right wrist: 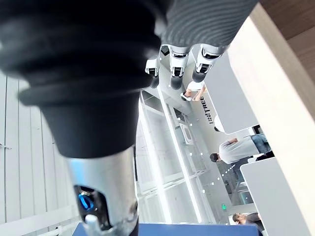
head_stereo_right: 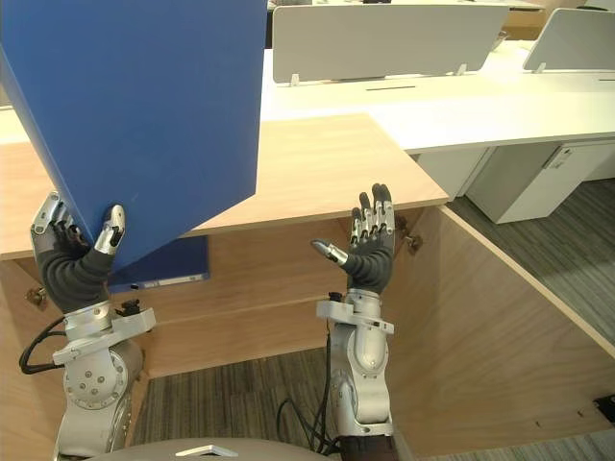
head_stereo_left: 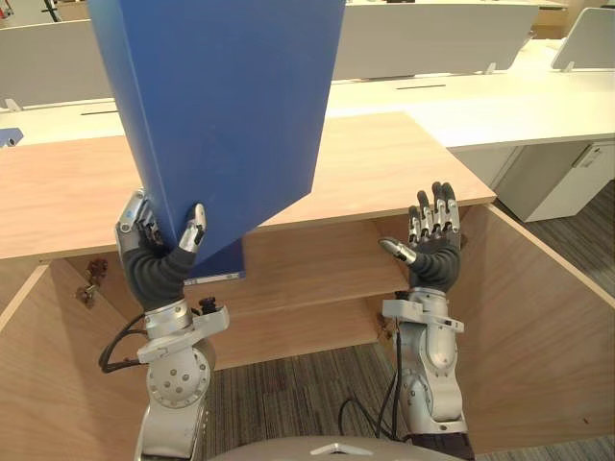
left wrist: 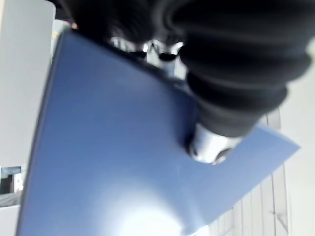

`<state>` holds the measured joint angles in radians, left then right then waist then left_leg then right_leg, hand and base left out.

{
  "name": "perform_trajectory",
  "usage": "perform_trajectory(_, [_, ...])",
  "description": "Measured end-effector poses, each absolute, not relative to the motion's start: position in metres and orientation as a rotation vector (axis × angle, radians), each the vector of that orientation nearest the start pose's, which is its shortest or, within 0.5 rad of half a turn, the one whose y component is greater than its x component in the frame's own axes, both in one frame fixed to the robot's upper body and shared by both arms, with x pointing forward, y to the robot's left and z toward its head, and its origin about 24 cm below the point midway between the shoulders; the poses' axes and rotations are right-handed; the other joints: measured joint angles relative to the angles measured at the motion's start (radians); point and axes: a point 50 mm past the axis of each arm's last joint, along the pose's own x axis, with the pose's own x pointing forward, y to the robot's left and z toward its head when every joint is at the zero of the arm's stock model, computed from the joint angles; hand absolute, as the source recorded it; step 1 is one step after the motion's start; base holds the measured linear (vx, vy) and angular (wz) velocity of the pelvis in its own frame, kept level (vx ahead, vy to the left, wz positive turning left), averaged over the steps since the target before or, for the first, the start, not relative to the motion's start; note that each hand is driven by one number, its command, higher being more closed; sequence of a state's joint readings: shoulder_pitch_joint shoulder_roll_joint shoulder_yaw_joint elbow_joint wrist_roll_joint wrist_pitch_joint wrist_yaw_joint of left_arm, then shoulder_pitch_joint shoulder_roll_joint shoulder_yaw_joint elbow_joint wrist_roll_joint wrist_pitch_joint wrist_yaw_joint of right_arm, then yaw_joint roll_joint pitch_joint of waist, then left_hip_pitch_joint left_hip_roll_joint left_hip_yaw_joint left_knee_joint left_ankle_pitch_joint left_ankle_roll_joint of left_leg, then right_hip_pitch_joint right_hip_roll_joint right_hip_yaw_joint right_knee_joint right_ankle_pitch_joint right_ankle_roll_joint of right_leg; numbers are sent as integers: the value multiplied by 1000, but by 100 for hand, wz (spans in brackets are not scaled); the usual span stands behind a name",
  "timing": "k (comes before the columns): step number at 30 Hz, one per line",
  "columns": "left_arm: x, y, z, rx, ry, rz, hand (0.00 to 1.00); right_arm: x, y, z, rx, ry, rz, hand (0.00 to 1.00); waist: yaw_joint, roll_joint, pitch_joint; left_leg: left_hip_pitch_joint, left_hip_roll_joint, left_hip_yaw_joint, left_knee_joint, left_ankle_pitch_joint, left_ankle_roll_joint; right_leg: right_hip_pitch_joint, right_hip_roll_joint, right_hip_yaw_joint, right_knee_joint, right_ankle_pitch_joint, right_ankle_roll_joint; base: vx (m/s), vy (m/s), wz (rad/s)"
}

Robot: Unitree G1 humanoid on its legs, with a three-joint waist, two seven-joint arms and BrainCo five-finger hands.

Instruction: Walk over to the cabinet, pick up the folder, carry it to the office cabinet, place the folder inside the office cabinet, then close the office cabinet door

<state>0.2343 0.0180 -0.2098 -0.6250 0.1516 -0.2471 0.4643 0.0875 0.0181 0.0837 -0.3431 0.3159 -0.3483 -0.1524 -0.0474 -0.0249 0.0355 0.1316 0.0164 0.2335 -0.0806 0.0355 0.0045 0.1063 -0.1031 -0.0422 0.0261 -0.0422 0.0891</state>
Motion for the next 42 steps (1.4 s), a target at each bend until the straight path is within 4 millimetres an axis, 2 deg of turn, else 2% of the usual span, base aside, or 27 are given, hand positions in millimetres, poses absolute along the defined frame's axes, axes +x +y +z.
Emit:
perform_trajectory(13, [184,116,145,-192,-603,58,100,232,-144,150,438,-658,25,0,14,-3,-2,-7,-7,-30,-6,16,11,3,-8,-28,14,-2,3,-18,-1,7])
perform_trajectory(18, [186,110,138,-207,-566,-18,100,239,-141,144,434,-624,63,0,16,-7,-7,-8,-12,-34,-7,23,15,1,-13,-30,14,-3,6,-36,12,3])
perform_trajectory(27, [186,110,137,-181,-567,-65,100,243,-144,138,402,-586,106,0,24,-13,-13,-17,-17,-41,-7,31,20,-2,-18,-35,11,1,8,-12,8,2])
perform_trajectory(32, [185,111,137,-175,-570,-93,100,247,-147,139,329,-574,172,0,30,-21,-21,-21,-19,-42,-7,34,20,-5,-20,-37,11,6,12,0,0,0])
perform_trajectory(37, [187,112,130,-132,-545,-127,100,256,-151,129,254,-501,239,0,36,-28,-27,-24,-19,-45,-7,40,20,-5,-20,-41,9,6,8,-2,2,1])
perform_trajectory(38, [188,112,128,-129,-539,-128,100,256,-152,127,241,-486,250,100,37,-28,-27,-24,-19,-45,-7,40,20,-6,-21,-41,9,6,8,0,0,0])
perform_trajectory(42, [188,118,125,-64,-529,-163,100,259,-157,116,165,-400,341,100,39,-27,-27,-27,-20,-47,-7,43,22,-6,-22,-43,7,6,8,0,0,0])
